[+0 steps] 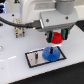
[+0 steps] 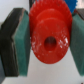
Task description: Insert the blue gear onto the right peg, followed by the red gear
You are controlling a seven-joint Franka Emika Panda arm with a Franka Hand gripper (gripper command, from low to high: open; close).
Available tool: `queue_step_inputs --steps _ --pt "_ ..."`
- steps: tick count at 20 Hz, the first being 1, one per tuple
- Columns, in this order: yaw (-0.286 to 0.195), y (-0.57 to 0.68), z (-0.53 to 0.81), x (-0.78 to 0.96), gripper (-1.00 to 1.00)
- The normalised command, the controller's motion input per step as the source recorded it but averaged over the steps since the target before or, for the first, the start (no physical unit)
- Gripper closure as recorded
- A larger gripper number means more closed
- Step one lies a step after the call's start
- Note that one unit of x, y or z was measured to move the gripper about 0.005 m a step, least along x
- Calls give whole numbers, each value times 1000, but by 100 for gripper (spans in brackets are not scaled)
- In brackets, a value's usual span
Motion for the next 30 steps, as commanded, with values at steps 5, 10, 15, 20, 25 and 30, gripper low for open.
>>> queue_step_inputs --steps 5,10,15,20,25,30 --pt "0 -103 -129 253 100" --pt "0 -1 -229 7 100" --pt "0 -248 -53 53 100" --pt "0 -214 263 175 100" --pt "0 -68 -105 158 100" --pt "0 -10 -461 114 100"
